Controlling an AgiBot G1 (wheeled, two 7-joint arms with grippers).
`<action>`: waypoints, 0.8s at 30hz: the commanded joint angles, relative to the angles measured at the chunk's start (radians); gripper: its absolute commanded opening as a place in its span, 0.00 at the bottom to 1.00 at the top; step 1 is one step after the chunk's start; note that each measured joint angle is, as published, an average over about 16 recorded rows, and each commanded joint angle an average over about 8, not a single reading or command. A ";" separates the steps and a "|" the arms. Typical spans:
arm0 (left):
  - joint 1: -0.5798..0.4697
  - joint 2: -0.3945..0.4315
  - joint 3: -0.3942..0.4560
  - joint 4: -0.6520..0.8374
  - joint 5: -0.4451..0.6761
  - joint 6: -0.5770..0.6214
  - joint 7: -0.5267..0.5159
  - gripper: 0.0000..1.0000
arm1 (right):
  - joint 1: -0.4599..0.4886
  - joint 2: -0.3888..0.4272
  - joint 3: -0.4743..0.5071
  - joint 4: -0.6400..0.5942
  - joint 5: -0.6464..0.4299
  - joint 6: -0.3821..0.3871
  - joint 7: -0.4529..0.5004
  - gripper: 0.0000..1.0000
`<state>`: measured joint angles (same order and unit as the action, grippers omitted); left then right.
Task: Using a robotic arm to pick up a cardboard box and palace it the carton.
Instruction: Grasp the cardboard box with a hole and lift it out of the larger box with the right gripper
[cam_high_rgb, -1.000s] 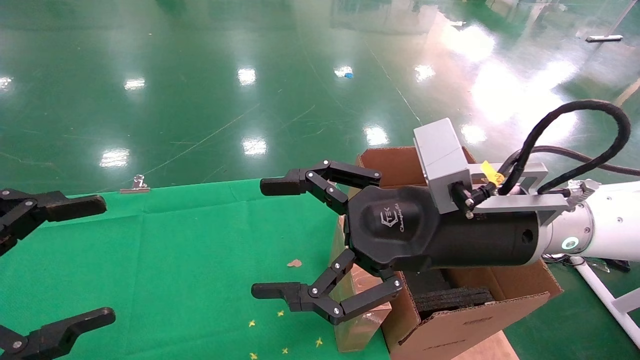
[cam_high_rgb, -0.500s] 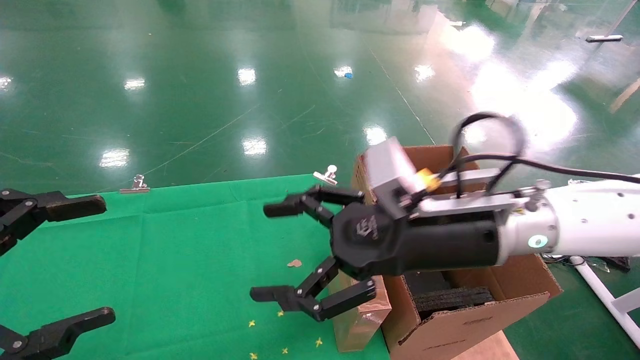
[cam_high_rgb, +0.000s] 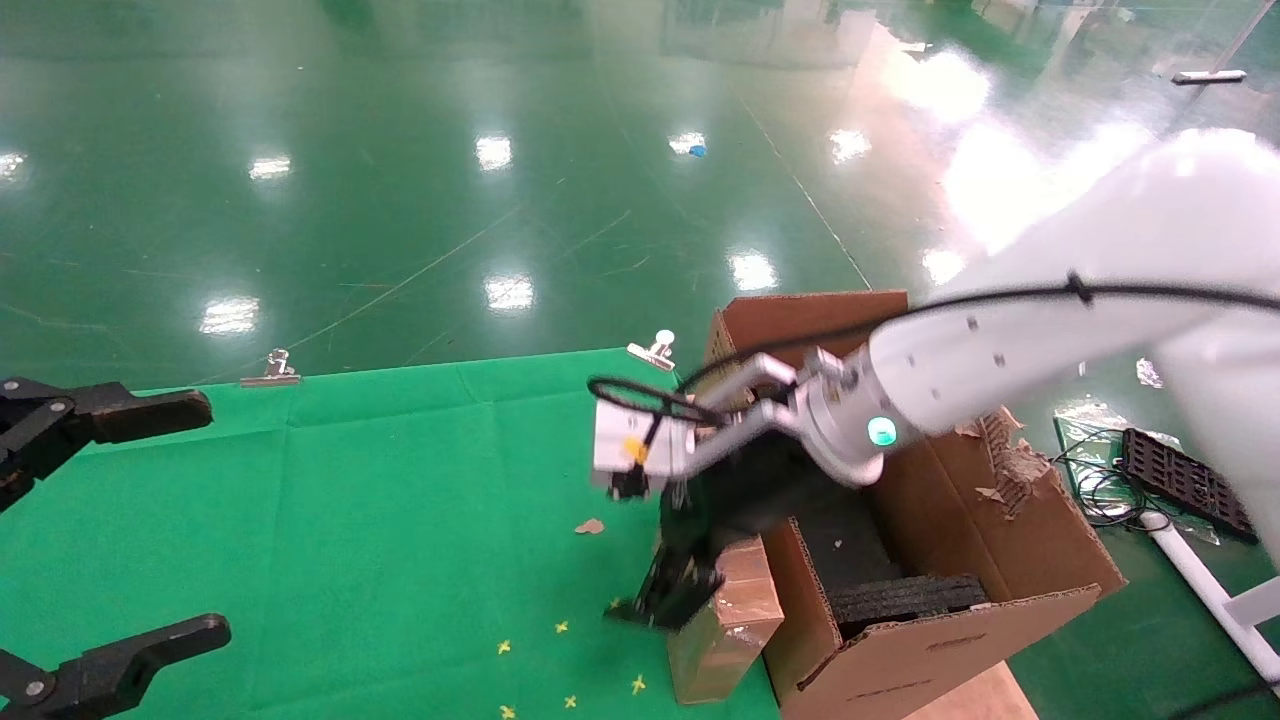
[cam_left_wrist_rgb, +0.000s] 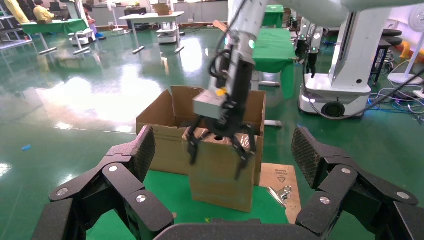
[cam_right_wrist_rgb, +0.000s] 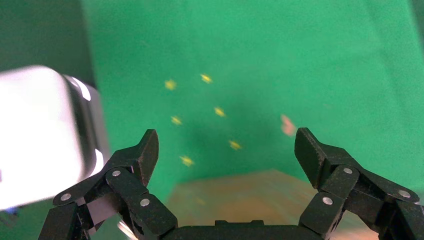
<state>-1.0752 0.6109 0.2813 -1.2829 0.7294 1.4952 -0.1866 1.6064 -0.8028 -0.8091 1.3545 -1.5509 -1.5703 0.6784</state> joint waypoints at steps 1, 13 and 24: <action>0.000 0.000 0.000 0.000 0.000 0.000 0.000 1.00 | 0.057 -0.019 -0.052 0.000 -0.050 -0.010 0.051 1.00; 0.000 0.000 0.001 0.000 -0.001 0.000 0.001 1.00 | 0.353 0.019 -0.392 0.000 0.007 -0.014 0.113 1.00; 0.000 -0.001 0.002 0.000 -0.001 -0.001 0.001 1.00 | 0.447 -0.014 -0.609 0.000 0.042 0.012 0.140 1.00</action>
<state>-1.0756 0.6101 0.2832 -1.2829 0.7281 1.4944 -0.1857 2.0512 -0.8143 -1.4064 1.3543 -1.5105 -1.5590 0.8167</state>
